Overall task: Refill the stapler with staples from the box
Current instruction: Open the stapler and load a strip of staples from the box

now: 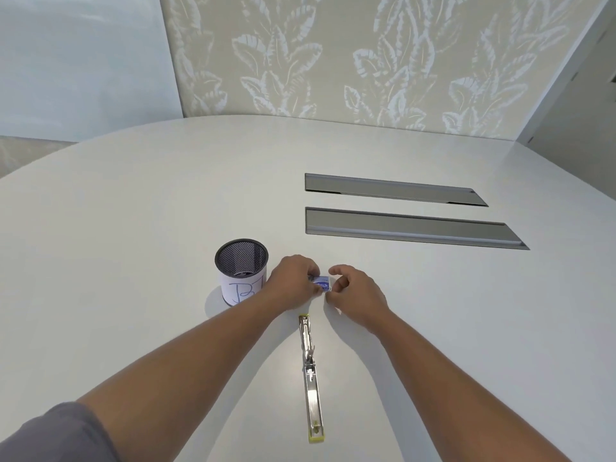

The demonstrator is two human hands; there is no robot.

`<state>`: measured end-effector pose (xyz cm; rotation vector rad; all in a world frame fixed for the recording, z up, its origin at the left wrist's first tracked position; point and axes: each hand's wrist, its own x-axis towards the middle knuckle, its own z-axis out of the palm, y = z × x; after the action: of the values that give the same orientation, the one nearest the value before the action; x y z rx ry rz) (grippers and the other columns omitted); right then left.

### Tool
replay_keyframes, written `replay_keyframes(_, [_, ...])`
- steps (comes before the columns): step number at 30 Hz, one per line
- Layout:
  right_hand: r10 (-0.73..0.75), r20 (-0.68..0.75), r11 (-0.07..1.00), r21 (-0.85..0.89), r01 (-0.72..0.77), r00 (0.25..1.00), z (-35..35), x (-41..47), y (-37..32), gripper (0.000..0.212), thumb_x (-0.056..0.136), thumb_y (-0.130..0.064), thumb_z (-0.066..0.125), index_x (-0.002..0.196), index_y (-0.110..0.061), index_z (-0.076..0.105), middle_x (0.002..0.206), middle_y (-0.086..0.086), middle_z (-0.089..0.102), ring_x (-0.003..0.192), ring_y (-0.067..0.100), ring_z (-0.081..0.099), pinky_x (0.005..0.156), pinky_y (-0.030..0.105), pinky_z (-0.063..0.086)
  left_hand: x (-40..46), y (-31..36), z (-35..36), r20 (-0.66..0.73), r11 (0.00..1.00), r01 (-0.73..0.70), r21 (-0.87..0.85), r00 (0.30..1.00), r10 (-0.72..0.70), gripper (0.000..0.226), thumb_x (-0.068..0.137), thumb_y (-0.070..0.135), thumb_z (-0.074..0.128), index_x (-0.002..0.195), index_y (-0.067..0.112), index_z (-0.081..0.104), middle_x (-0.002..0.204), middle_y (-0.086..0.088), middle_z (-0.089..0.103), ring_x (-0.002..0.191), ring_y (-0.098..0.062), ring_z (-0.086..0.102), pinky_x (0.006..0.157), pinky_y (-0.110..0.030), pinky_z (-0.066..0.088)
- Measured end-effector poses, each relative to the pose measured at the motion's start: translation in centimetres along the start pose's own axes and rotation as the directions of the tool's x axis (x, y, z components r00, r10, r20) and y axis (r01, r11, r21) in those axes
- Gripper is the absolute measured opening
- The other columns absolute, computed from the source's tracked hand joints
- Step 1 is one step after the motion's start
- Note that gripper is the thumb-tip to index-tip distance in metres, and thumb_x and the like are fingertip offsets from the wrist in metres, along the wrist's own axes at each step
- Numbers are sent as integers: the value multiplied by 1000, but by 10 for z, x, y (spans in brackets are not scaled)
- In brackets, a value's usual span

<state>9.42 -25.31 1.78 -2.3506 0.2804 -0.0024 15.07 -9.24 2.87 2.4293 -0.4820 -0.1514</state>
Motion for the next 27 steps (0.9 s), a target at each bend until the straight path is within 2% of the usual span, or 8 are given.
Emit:
replay_keyframes(4, [-38,60,999,40,35,997,-4,10,7,33,82,-24,73,113,-33,68,75,-12,69,69,11,64,71,36,52,2,2,-2,27,998,-38,43,999,37,26,77,27,81,100,18,73,95,4,66,92,-20,62,82,-36,55])
replay_keyframes(8, [-50,56,997,62,47,997,-4,13,9,22,82,-24,76,103,-29,70,69,-12,65,63,10,57,65,33,46,1,3,-4,50,994,-70,86,997,65,23,79,26,77,100,17,73,95,3,64,91,-21,60,77,-32,52])
replay_keyframes(14, [-61,50,997,57,58,997,-3,12,10,19,83,-19,77,100,-25,71,68,-12,63,63,9,55,64,31,46,-2,3,-3,48,988,-79,133,996,73,23,81,28,75,102,19,72,94,5,58,89,-20,56,72,-29,44])
replay_keyframes(19, [-63,33,995,77,61,997,-4,8,13,20,84,-14,76,102,-22,71,65,-12,60,62,9,53,64,29,44,-3,2,-4,52,984,-77,158,996,70,24,82,29,75,104,20,71,98,4,57,92,-20,55,75,-30,45])
replay_keyframes(24, [-51,71,984,173,38,996,-8,5,12,25,85,-10,77,106,-22,71,67,-11,59,61,9,52,62,26,44,-1,1,-2,57,982,-73,173,996,64,27,83,31,75,108,20,69,105,2,59,92,-18,53,75,-29,42])
replay_keyframes(27, [-54,95,962,272,26,994,-12,2,12,21,87,-16,78,107,-21,72,60,-14,56,54,8,50,57,24,45,0,1,-1,51,981,-72,178,997,64,28,84,33,75,108,22,69,100,6,54,91,-17,52,73,-28,39])
